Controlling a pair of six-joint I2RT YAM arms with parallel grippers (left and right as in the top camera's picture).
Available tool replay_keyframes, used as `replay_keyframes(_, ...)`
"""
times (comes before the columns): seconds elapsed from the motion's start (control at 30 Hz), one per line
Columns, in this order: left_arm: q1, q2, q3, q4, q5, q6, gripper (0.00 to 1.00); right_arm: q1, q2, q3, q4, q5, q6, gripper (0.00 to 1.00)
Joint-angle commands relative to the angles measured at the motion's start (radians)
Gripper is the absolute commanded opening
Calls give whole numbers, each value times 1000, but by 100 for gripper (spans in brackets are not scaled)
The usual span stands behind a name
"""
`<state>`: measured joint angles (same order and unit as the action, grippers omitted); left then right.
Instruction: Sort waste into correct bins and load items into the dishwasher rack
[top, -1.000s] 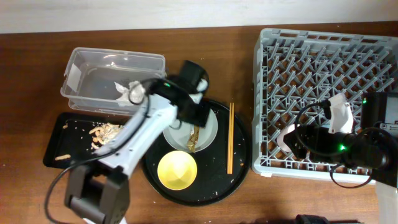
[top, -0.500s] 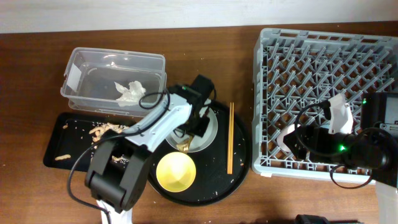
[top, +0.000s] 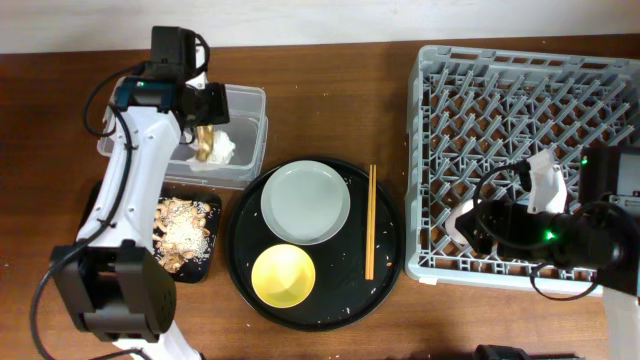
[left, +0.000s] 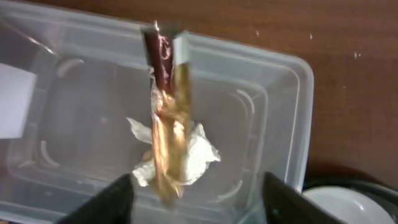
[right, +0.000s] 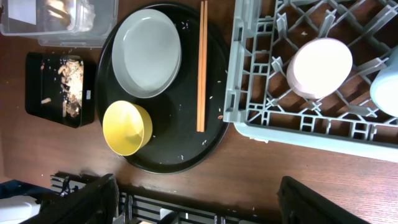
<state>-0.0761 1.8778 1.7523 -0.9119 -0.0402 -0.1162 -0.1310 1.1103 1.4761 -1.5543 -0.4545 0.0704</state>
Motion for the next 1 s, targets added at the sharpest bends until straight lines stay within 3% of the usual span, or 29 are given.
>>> replay_keyframes(0.0,-15,-29,26,-59,68,40,69,6,3,-2,-1,-5,-11,84)
replay_keyframes(0.13,-34,-148,55,-184,109,39,69,6,3,-2,-3,-5,-11,86)
replay_keyframes(0.17,-51,-204,55,-224,128,39,69,6,3,-2,-3,-5,-11,96)
replay_keyframes(0.27,-110,-341,55,-319,121,40,69,6,4,-2,-2,-5,-11,98)
replay_keyframes(0.3,-135,-393,55,-348,96,39,73,6,4,-2,-2,-5,-11,98)
replay_keyframes(0.33,-169,-448,55,-386,62,39,100,6,6,-2,-2,-5,-11,98)
replay_keyframes(0.53,-269,-591,55,-497,78,39,100,6,23,-2,-2,-5,-11,98)
replay_keyframes(0.77,-273,-630,55,-542,63,44,100,6,68,-2,-2,-5,-11,98)
replay_keyframes(0.83,-273,-642,46,-496,-6,46,99,6,87,-2,-2,-5,-11,98)
replay_keyframes(0.97,-266,-763,-129,-153,3,111,100,6,123,-2,-2,-5,-11,98)
